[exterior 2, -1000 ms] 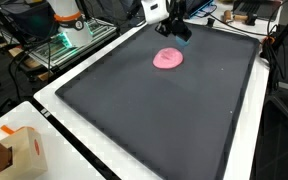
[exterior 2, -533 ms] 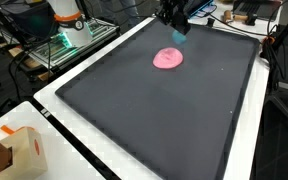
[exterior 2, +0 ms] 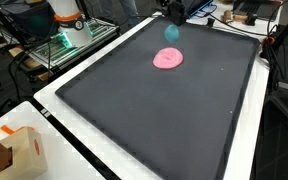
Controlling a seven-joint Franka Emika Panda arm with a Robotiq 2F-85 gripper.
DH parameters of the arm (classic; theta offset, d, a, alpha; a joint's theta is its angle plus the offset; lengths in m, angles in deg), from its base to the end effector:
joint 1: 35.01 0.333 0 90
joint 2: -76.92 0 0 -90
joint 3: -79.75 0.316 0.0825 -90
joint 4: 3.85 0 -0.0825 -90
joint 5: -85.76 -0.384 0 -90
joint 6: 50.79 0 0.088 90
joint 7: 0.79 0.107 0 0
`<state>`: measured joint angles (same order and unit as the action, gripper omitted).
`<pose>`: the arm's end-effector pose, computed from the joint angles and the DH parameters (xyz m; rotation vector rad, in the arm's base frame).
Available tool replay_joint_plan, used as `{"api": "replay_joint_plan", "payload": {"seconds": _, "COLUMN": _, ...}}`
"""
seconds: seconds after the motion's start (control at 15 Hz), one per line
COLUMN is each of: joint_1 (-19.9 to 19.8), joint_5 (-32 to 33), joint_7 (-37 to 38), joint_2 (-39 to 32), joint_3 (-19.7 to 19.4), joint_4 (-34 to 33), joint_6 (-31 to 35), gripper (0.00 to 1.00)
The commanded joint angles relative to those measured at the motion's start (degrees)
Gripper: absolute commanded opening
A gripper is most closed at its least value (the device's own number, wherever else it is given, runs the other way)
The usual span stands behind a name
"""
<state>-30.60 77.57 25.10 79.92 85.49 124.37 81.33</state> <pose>0.5187 0.0961 0.4032 -2.9512 0.5433 -0.1223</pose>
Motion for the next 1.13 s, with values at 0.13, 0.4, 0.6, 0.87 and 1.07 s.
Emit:
{"api": "replay_joint_plan", "payload": {"seconds": 0.13, "joint_1": 0.97, "joint_5": 10.18, "joint_7": 11.51, "joint_2": 2.23, "joint_3": 2.46, "joint_4": -4.36, "joint_6": -11.02, "gripper": 0.26}}
{"api": "replay_joint_plan", "payload": {"seconds": 0.4, "joint_1": 1.59, "joint_5": 11.68, "joint_7": 13.11, "joint_2": 2.53, "joint_3": 3.58, "joint_4": -6.98, "joint_6": -15.64, "gripper": 0.26}}
{"api": "replay_joint_plan", "payload": {"seconds": 0.6, "joint_1": 1.54, "joint_5": 10.01, "joint_7": 11.46, "joint_2": 1.92, "joint_3": 3.41, "joint_4": -7.23, "joint_6": -14.63, "gripper": 0.51}}
{"api": "replay_joint_plan", "payload": {"seconds": 0.87, "joint_1": 1.60, "joint_5": 10.09, "joint_7": 11.51, "joint_2": 1.91, "joint_3": 3.43, "joint_4": -7.59, "joint_6": -15.02, "gripper": 0.51}}
{"api": "replay_joint_plan", "payload": {"seconds": 1.07, "joint_1": 1.60, "joint_5": 10.09, "joint_7": 11.52, "joint_2": 1.91, "joint_3": 3.43, "joint_4": -7.60, "joint_6": -15.05, "gripper": 0.51}}
